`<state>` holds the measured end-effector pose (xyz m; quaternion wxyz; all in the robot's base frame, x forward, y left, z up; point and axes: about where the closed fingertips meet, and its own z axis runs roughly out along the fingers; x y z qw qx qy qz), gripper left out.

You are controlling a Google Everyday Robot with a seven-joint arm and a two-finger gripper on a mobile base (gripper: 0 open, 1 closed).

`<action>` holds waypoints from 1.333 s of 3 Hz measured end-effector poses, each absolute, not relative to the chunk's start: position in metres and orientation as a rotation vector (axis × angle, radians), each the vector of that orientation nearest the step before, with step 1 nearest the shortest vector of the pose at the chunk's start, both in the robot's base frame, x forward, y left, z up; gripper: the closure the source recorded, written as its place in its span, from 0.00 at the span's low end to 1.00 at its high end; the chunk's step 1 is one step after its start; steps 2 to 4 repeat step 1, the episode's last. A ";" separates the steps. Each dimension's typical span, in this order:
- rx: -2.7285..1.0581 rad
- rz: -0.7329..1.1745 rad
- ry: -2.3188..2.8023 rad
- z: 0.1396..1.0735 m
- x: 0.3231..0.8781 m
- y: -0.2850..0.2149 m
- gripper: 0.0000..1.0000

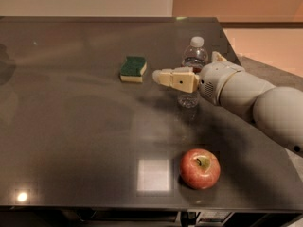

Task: Place water bottle upright

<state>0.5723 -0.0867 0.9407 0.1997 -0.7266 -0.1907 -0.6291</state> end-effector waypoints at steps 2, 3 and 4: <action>-2.031 -1.759 -0.533 0.941 0.572 -0.087 0.00; -2.031 -1.759 -0.533 0.941 0.572 -0.087 0.00; -2.031 -1.759 -0.533 0.941 0.572 -0.087 0.00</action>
Offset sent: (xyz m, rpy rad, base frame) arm 0.0000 0.0000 0.0000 0.0000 0.0000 0.0000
